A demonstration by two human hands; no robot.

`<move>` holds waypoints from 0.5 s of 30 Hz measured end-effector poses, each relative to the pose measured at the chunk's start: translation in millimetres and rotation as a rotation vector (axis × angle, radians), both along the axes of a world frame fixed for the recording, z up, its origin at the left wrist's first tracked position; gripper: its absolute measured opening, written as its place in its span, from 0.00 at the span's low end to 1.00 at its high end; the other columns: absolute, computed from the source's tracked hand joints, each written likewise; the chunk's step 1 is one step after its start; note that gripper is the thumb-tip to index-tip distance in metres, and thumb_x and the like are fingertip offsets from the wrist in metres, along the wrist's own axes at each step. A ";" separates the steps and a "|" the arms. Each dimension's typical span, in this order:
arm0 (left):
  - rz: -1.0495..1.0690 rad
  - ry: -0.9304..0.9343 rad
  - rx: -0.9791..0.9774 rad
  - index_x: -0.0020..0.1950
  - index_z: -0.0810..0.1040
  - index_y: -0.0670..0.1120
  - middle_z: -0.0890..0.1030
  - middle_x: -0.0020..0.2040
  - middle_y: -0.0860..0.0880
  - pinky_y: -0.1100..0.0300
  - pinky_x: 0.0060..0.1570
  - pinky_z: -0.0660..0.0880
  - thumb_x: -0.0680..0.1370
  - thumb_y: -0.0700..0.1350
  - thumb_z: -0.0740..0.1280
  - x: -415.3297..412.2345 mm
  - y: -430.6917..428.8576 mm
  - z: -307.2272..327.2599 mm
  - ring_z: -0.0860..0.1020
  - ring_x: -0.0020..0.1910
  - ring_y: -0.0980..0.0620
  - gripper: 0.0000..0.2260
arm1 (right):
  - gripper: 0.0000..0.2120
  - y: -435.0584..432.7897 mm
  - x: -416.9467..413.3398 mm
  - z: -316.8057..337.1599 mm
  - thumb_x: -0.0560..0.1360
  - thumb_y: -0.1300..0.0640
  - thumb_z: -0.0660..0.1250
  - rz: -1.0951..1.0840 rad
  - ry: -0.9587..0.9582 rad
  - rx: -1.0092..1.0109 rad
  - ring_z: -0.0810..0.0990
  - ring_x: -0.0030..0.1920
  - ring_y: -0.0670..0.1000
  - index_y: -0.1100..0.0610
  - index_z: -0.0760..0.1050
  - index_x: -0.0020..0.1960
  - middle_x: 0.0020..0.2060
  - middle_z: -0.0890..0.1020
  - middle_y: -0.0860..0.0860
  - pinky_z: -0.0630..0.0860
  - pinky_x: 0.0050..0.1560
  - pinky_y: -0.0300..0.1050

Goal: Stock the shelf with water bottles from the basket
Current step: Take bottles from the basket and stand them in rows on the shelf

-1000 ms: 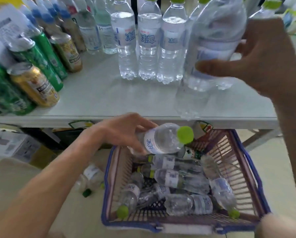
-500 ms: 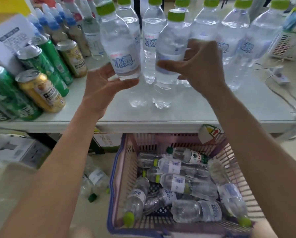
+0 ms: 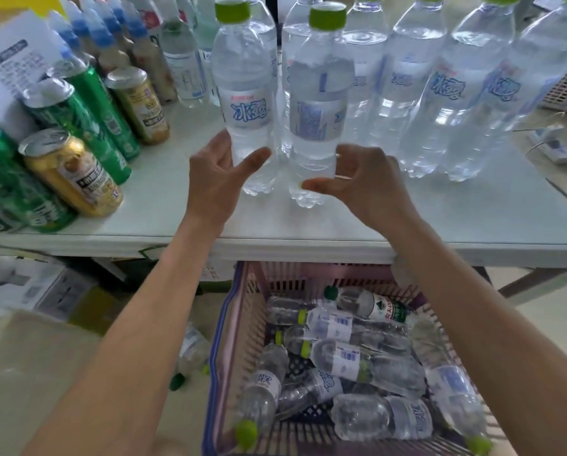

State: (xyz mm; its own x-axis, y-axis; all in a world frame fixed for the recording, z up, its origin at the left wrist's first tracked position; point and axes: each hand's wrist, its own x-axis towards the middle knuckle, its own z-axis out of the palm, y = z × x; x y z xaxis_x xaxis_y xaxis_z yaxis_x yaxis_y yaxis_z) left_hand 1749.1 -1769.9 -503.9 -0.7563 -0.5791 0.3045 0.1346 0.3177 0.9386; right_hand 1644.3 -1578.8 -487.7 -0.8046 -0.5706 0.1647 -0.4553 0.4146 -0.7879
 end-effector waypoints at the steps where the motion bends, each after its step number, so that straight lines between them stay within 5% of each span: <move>1: 0.004 -0.022 -0.018 0.66 0.77 0.41 0.86 0.44 0.57 0.71 0.48 0.75 0.75 0.45 0.76 -0.9 1.0 -2.0 0.74 0.36 0.60 0.22 | 0.20 -4.4 1.8 -3.7 0.66 0.44 0.82 -0.001 0.019 -0.026 0.81 0.45 0.27 0.43 0.84 0.57 0.46 0.87 0.38 0.72 0.51 0.18; 3: 0.001 -0.061 -0.041 0.67 0.76 0.49 0.81 0.50 0.58 0.59 0.52 0.76 0.71 0.53 0.79 -2.8 3.5 -4.2 0.78 0.44 0.54 0.27 | 0.24 -14.5 4.4 -10.5 0.68 0.44 0.81 0.000 0.041 -0.053 0.85 0.52 0.38 0.47 0.83 0.62 0.51 0.88 0.44 0.74 0.54 0.23; 7: 0.043 -0.055 -0.064 0.69 0.75 0.47 0.85 0.56 0.52 0.53 0.57 0.80 0.72 0.50 0.78 -5.6 4.1 -8.6 0.82 0.51 0.54 0.28 | 0.24 -30.1 -6.5 -24.0 0.71 0.38 0.75 0.000 0.066 -0.051 0.86 0.54 0.56 0.49 0.81 0.62 0.50 0.87 0.56 0.81 0.57 0.54; 10: 0.040 -0.074 -0.068 0.71 0.74 0.47 0.84 0.56 0.54 0.52 0.58 0.79 0.72 0.51 0.79 -4.7 4.3 -9.6 0.80 0.48 0.51 0.30 | 0.25 -36.4 -15.6 -31.8 0.73 0.36 0.72 -0.022 0.098 -0.015 0.86 0.53 0.56 0.52 0.79 0.63 0.50 0.87 0.57 0.81 0.57 0.54; 15: 0.045 -0.136 -0.081 0.72 0.72 0.45 0.83 0.62 0.50 0.54 0.63 0.77 0.72 0.52 0.78 -3.8 5.0 -7.5 0.81 0.59 0.53 0.33 | 0.29 -38.8 -18.6 -37.2 0.75 0.41 0.73 -0.013 0.117 0.031 0.85 0.49 0.53 0.54 0.74 0.71 0.50 0.87 0.53 0.80 0.54 0.47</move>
